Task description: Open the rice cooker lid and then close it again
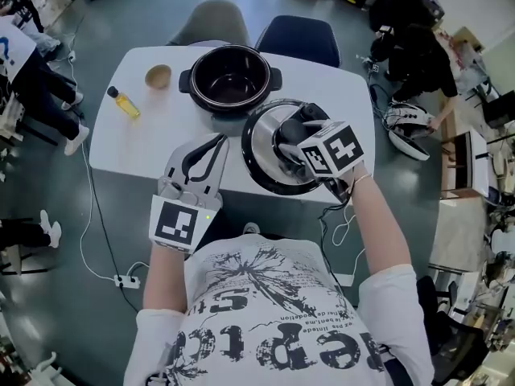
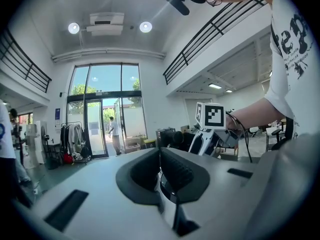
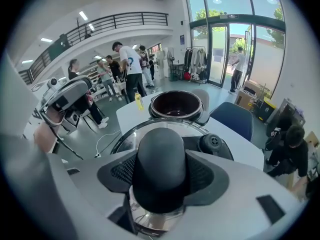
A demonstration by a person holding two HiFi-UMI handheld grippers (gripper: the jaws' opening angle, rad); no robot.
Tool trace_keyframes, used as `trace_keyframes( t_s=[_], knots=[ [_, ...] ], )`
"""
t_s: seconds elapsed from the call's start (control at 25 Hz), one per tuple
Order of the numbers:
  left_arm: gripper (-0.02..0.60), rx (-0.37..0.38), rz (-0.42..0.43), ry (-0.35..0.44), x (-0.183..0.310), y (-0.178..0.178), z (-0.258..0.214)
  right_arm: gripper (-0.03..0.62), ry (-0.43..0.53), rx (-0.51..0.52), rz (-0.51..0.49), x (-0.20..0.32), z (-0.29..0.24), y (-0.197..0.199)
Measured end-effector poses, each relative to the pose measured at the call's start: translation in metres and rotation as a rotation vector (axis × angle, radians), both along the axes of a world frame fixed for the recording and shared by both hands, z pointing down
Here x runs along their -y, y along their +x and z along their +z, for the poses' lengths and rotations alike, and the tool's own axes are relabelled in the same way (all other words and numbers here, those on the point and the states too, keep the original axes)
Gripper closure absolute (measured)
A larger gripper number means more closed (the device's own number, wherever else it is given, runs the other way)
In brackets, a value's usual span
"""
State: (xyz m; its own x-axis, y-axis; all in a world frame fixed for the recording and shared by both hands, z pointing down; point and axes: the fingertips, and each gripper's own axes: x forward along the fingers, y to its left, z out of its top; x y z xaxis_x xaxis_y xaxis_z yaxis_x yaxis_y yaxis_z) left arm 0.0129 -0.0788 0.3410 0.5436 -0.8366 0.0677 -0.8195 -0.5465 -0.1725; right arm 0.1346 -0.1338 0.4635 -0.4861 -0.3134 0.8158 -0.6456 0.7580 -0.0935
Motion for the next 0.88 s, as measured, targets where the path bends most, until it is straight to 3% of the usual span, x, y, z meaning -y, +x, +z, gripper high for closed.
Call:
trace_keyframes(
  t_s=[0.6, 0.88],
  knots=[
    [0.561, -0.023, 0.004, 0.077, 0.078, -0.057, -0.024, 0.303, 0.056, 0.032, -0.025, 0.088, -0.033, -0.073],
    [0.561, -0.041, 0.003, 0.061, 0.161, -0.129, -0.038, 0.301, 0.059, 0.017, -0.016, 0.173, -0.046, -0.146]
  ],
)
